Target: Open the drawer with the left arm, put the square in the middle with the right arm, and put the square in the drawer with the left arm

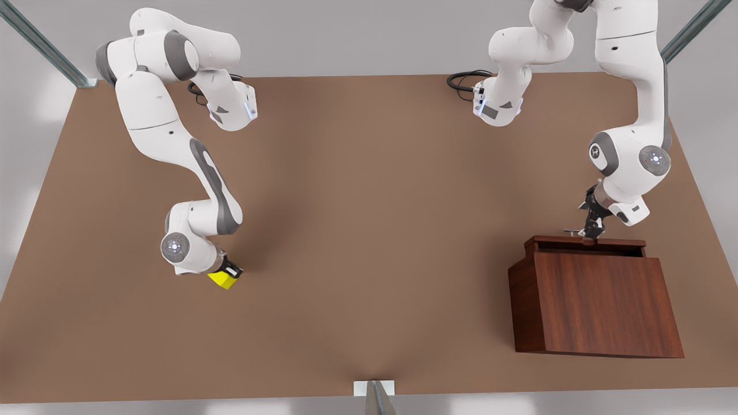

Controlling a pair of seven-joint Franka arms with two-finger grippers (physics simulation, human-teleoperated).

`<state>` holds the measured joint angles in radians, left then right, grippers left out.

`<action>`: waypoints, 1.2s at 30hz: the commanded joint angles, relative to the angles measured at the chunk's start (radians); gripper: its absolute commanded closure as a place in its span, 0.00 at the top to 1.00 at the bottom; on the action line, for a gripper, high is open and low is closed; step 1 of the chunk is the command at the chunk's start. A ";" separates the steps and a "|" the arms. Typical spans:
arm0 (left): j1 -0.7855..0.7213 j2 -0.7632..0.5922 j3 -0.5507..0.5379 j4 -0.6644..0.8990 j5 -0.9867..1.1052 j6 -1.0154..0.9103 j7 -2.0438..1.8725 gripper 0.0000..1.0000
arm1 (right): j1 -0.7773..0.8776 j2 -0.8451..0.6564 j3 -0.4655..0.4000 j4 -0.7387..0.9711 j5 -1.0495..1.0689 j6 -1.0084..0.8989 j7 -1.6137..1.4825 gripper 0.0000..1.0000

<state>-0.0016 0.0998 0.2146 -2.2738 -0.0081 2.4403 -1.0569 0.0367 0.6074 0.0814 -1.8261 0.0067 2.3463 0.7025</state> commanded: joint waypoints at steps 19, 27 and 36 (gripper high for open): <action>0.002 -0.046 0.002 -0.023 0.000 -0.032 0.002 1.00 | 0.474 0.009 0.014 0.432 0.004 -0.325 0.679 0.31; 0.003 -0.041 0.002 -0.024 0.002 0.059 0.005 1.00 | 0.687 0.227 0.087 0.795 0.006 -0.430 0.738 0.31; 0.005 -0.037 0.002 -0.039 0.002 0.057 0.003 1.00 | 0.767 0.291 0.087 0.780 -0.002 -0.392 0.738 0.34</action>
<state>0.0023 0.0643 0.2162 -2.3133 -0.0060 2.4987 -1.0538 0.8052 0.9006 0.1677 -1.0436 -0.0037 1.9311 1.4429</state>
